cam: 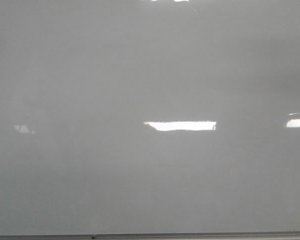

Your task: Write number 7 on whiteboard

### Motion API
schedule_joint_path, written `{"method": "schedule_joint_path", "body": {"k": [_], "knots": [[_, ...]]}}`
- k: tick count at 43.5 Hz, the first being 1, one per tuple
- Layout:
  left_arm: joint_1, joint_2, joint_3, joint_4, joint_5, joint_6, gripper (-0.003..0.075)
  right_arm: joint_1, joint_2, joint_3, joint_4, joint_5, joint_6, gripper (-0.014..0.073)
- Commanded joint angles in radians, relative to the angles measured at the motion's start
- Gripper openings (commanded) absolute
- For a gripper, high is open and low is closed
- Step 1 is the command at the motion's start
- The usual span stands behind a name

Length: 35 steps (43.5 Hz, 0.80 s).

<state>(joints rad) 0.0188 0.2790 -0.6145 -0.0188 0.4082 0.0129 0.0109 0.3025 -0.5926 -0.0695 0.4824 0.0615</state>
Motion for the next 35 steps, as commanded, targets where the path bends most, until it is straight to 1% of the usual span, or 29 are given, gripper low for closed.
{"method": "schedule_joint_path", "body": {"k": [1,10,17,22,27,30,32,35], "knots": [[0.002,0.073,-0.037,-0.007,-0.026,-0.005,-0.002,-0.004,0.091,-0.04,-0.012,-0.007,-0.005,-0.0118],[0.002,0.159,-0.005,-0.007,-0.006,-0.005,-0.002,-0.004,0.205,-0.037,0.0,0.066,-0.005,-0.0118],[0.002,0.211,0.022,-0.007,0.0,-0.005,-0.002,-0.004,0.287,-0.037,0.003,0.06,-0.005,-0.0118],[0.002,0.23,0.032,-0.024,0.056,-0.005,-0.002,-0.004,0.329,-0.037,0.004,0.061,-0.005,-0.0118],[0.002,0.247,0.052,-0.024,0.024,-0.005,-0.002,0.002,0.337,-0.037,0.004,0.073,-0.012,-0.0115],[0.002,0.257,0.062,-0.024,0.019,-0.005,-0.002,0.022,0.337,-0.037,0.004,0.093,-0.041,-0.0113],[0.002,0.263,0.066,-0.024,0.021,-0.005,-0.002,0.043,0.337,-0.037,0.004,0.103,-0.055,-0.0093],[0.002,0.271,0.066,-0.025,0.025,-0.005,-0.0008,0.075,0.337,-0.037,0.004,0.109,-0.067,-0.0004]]}}
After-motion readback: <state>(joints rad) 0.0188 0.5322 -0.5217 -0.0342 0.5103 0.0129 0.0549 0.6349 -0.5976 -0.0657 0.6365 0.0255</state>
